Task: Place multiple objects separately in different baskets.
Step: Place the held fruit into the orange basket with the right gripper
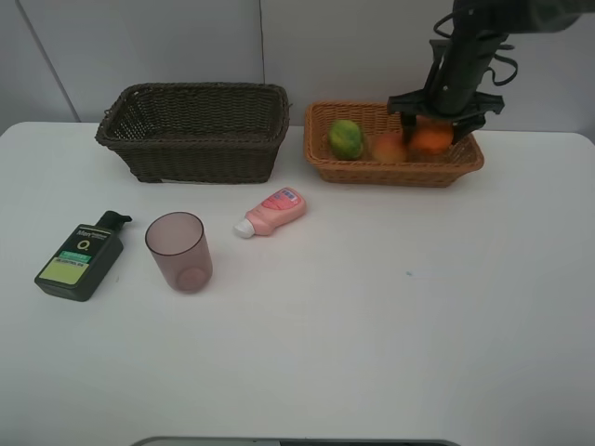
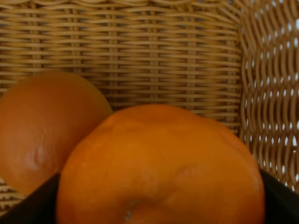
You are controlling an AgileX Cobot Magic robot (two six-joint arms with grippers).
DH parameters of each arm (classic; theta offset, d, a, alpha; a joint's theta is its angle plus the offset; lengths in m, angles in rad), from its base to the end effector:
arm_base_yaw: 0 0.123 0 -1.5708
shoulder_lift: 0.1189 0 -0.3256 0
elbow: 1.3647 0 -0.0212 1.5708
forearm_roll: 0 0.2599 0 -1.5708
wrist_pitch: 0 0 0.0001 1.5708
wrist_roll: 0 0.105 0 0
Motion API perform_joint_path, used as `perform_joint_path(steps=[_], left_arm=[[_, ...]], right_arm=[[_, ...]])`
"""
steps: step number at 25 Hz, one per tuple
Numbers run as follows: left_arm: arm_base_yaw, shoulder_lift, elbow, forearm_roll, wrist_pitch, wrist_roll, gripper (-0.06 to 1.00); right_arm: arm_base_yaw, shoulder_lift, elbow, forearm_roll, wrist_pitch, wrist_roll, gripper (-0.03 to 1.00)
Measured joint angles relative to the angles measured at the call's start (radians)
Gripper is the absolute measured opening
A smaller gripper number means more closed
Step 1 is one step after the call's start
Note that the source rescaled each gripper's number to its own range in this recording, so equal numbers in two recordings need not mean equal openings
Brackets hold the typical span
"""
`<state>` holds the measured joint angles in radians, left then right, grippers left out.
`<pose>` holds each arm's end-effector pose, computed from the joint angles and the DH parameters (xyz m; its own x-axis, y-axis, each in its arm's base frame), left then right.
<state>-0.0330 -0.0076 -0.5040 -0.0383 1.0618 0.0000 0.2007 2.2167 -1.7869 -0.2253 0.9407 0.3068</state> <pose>-0.0271 -0.0026 0.2762 -0.4472 -0.0039 -0.8944 0.0545 0.9980 -0.0316 0.5013 0.0826 0.1919 -0.9470 -0.0203 -0.3205 0.0190 0.9927 -0.1192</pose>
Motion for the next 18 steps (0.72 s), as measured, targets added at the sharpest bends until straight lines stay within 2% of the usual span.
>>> perform_joint_path(steps=[9, 11, 13, 15, 18], left_arm=[[0.0, 0.0, 0.0, 0.0, 0.0, 0.0, 0.99], [0.0, 0.0, 0.0, 0.0, 0.0, 0.0, 0.99], [0.0, 0.0, 0.0, 0.0, 0.0, 0.0, 0.99], [0.0, 0.0, 0.0, 0.0, 0.0, 0.0, 0.99], [0.0, 0.0, 0.0, 0.0, 0.0, 0.0, 0.99]], right_arm=[[0.0, 0.0, 0.0, 0.001, -0.011, 0.0, 0.45], [0.0, 0.0, 0.0, 0.001, -0.009, 0.0, 0.53], [0.0, 0.0, 0.0, 0.001, -0.008, 0.0, 0.68], [0.0, 0.0, 0.0, -0.004, -0.006, 0.0, 0.74], [0.0, -0.011, 0.0, -0.002, 0.0, 0.0, 0.77]])
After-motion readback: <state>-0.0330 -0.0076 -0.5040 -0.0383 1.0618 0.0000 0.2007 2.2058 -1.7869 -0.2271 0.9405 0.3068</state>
